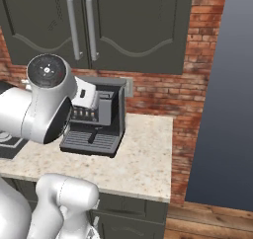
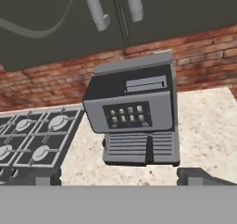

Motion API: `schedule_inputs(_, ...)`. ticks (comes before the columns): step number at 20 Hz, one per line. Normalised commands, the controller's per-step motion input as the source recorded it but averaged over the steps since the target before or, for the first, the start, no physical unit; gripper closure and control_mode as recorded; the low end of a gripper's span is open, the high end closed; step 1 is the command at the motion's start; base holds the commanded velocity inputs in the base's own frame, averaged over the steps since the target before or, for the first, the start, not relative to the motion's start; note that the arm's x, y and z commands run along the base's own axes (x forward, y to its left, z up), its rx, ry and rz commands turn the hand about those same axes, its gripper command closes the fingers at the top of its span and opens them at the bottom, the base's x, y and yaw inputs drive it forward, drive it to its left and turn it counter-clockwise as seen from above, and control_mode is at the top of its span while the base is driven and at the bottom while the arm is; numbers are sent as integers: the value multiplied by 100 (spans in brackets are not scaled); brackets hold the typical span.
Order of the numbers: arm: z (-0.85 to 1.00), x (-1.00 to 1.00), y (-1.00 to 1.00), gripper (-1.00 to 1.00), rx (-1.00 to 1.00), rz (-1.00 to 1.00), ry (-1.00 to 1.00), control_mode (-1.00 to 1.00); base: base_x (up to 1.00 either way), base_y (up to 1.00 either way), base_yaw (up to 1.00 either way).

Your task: Close all open cabinet doors.

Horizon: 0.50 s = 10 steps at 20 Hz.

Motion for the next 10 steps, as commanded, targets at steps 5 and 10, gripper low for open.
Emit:
schedule_inputs(5,0,0,0,-100,0,0,0,-100,0,0,0)
schedule_inputs(10,0,0,0,-100,0,0,0,-100,0,0,0)
